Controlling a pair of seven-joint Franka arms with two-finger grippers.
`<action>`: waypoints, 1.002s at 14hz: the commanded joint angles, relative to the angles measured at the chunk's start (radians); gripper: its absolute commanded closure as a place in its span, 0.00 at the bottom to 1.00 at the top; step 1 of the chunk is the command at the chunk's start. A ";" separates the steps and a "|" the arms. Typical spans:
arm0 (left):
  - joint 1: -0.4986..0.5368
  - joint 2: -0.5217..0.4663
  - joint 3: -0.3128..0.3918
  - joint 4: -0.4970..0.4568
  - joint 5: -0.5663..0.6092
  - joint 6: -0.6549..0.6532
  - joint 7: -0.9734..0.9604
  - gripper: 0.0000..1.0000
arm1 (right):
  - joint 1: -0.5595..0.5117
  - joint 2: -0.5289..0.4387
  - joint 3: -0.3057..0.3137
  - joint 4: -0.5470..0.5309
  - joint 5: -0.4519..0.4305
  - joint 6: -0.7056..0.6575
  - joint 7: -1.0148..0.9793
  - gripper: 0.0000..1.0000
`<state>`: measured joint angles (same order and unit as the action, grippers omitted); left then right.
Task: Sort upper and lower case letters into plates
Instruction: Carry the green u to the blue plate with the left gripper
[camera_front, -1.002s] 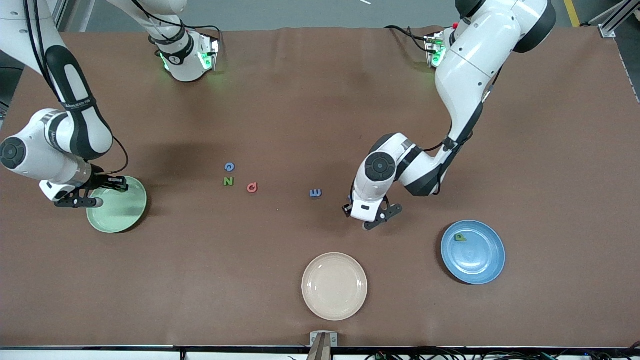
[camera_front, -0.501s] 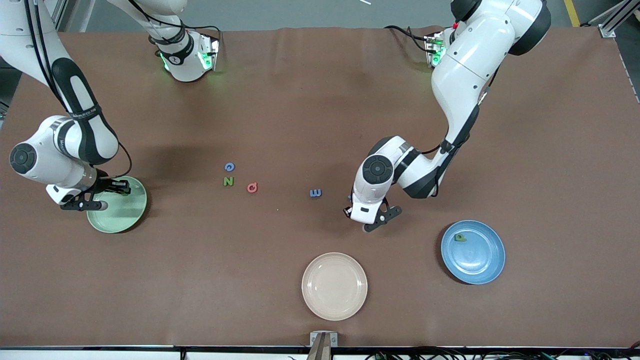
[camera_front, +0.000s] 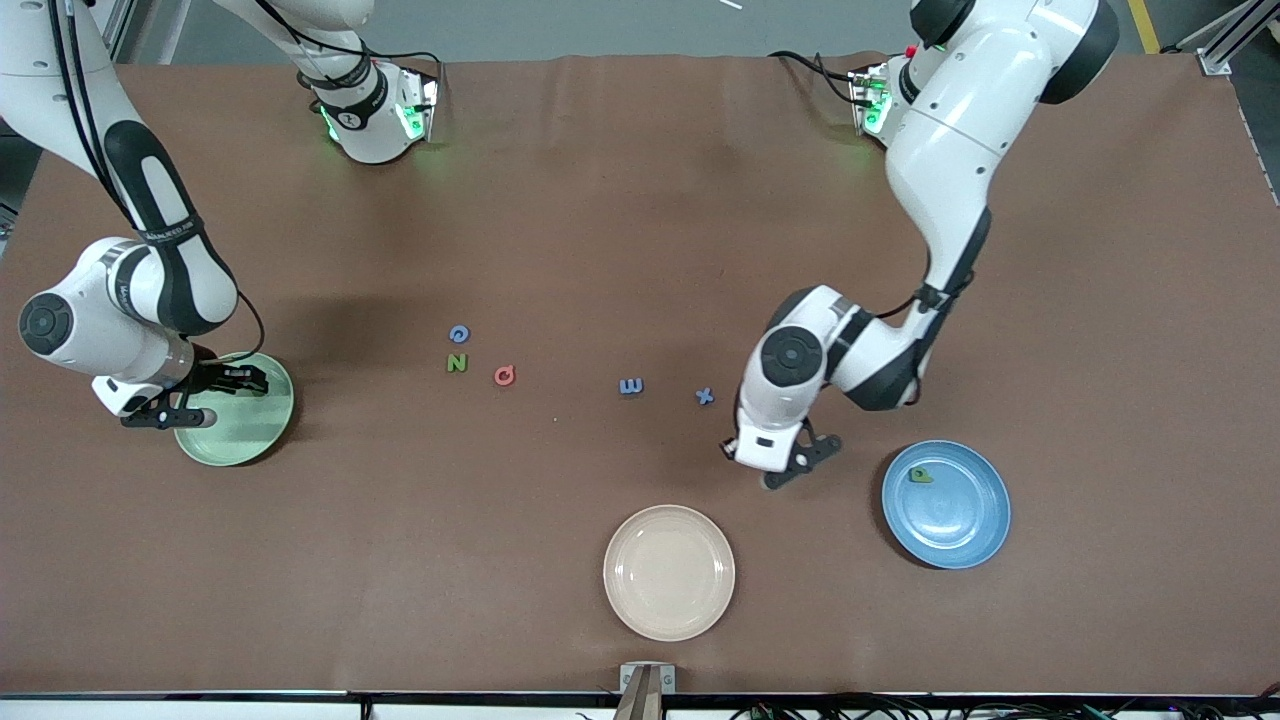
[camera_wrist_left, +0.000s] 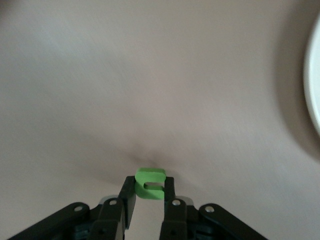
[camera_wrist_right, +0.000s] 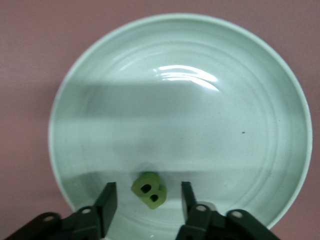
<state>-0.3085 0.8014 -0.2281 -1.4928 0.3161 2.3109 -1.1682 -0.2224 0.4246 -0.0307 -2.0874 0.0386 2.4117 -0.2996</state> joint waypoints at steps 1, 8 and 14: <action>0.092 -0.067 -0.002 -0.026 0.018 -0.071 0.166 1.00 | 0.070 -0.111 0.011 0.013 -0.016 -0.142 0.028 0.00; 0.304 -0.142 -0.011 -0.115 0.020 -0.102 0.608 0.99 | 0.415 -0.145 0.014 0.030 0.000 -0.217 0.528 0.00; 0.361 -0.100 -0.011 -0.126 0.017 -0.056 0.668 0.76 | 0.560 -0.057 0.015 0.010 0.021 -0.033 0.668 0.00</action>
<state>0.0372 0.6990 -0.2291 -1.6043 0.3168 2.2265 -0.5084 0.3382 0.3404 -0.0046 -2.0578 0.0477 2.3179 0.3658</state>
